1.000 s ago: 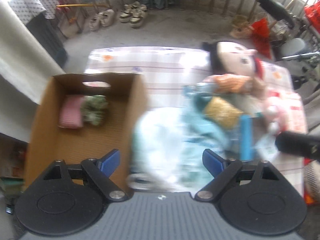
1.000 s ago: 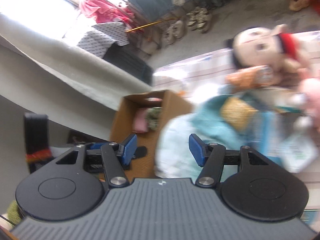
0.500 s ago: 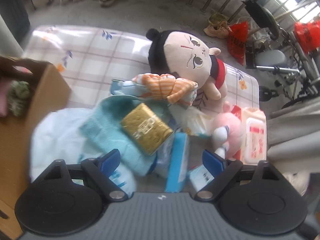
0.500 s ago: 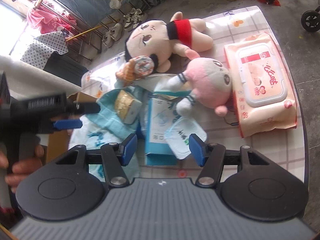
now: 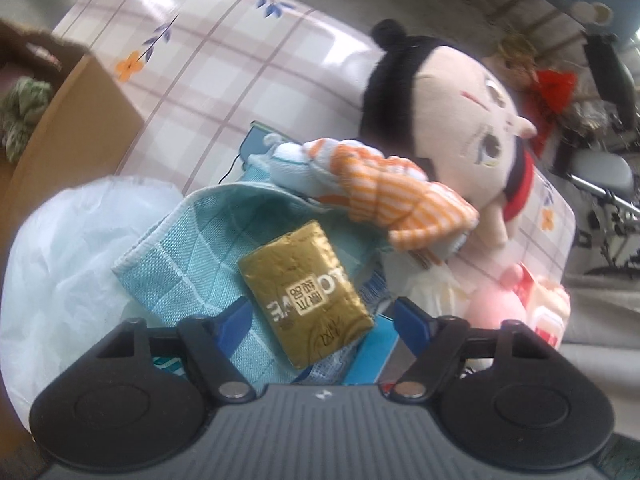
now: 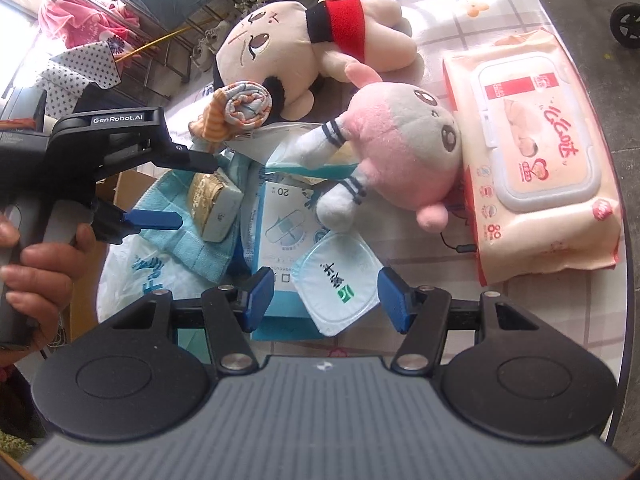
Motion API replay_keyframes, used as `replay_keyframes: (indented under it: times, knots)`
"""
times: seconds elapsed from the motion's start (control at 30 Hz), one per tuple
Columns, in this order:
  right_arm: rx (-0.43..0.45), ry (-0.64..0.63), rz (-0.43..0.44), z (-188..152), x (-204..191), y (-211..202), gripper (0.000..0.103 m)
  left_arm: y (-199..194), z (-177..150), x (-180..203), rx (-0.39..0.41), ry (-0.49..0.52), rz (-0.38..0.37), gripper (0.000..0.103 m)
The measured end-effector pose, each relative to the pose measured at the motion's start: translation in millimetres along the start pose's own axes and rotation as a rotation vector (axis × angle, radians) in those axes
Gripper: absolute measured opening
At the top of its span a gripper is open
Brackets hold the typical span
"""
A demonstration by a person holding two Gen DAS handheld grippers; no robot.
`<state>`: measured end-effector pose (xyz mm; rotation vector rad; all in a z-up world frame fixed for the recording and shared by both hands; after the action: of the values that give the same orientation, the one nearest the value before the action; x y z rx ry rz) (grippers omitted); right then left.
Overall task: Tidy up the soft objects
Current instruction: 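Move both tools back over the pile on the bed, then grasp the white yogurt cup with the right tool while the left tool grasps the gold packet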
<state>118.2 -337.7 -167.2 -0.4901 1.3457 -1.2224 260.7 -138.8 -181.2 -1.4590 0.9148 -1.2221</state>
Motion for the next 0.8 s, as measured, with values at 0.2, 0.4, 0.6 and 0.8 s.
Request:
replay_keyframes:
  times: [0.2, 0.4, 0.6, 0.8]
  knots:
    - [-0.040, 0.009, -0.019, 4, 8, 18, 0.061, 8, 2, -1, -0.004, -0.017, 0.022, 0.066]
    - [-0.064, -0.046, -0.028, 7, 8, 25, 0.067, 11, 2, -1, -0.002, -0.020, 0.039, 0.062]
    - [-0.117, -0.180, -0.060, 4, -2, 36, 0.073, 11, 1, 0, 0.011, -0.013, 0.047, 0.061]
    - [-0.158, -0.258, -0.088, 0, -8, 56, 0.073, 9, -1, 5, 0.013, 0.017, 0.055, 0.061]
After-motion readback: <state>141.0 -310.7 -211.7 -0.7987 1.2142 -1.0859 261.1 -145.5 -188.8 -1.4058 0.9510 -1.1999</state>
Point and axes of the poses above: each gripper's, at about its wrist camera, not at the fingertips, and y roughly the way its jaws point, x to its right, z to its top, the point moved 8 cm from there along y, roughly the way its jaws point, and after that the axes turned 2 degrees about -y, right-handed, at the moved point
